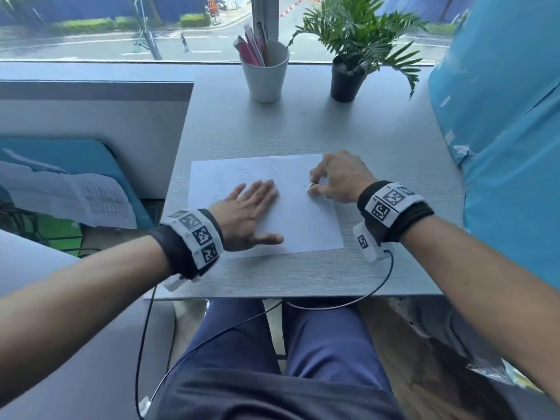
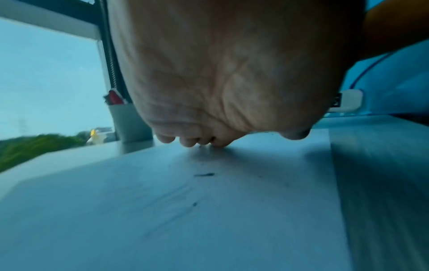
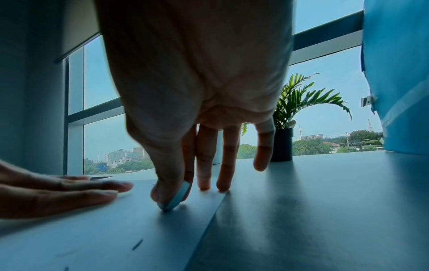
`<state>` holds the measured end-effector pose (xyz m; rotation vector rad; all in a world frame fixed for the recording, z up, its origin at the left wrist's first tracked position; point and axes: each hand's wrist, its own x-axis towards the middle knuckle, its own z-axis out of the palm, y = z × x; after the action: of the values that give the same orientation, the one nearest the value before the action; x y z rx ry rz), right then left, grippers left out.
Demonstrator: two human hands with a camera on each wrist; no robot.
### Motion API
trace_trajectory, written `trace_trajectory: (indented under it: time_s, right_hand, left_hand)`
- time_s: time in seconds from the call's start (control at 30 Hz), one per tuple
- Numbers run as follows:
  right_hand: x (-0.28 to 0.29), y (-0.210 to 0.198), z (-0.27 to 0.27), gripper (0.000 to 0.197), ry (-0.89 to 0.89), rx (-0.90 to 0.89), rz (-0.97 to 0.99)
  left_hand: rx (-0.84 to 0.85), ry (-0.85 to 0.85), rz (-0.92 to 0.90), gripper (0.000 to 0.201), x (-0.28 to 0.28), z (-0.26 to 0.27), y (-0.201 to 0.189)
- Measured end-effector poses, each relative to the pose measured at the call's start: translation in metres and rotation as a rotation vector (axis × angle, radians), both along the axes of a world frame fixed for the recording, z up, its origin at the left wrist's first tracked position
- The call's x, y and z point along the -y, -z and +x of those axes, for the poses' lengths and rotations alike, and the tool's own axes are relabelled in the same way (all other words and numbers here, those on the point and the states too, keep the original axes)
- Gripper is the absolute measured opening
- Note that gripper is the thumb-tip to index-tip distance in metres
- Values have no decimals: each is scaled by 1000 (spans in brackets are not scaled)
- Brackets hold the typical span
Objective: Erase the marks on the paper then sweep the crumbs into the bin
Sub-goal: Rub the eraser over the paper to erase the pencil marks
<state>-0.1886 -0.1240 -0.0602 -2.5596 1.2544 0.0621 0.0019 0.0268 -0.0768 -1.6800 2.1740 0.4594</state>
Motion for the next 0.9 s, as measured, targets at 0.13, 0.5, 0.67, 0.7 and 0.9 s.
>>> trace_trajectory:
  time_s: [0.13,0.5,0.67,0.7,0.9]
  right_hand:
    - [2,0,2,19,9,-7,6]
    - [-1,-5,1,16,-10,-23,-17]
    - [-9,-10,1,13,-1,-56,-36]
    - [-12,-11,0,13,1,-74,-50]
    - [-39,-15,-12,11,-23,-138,-106]
  left_hand:
    - [-137,338,9,100,-15,-51,-4]
    - [-143,55,68,93,10,0,5]
    - [-50,-300,24,110,16,20,-1]
    - [-77,-325,22,109,16,17,0]
    - [-277,-410,-8,121,29,-1,4]
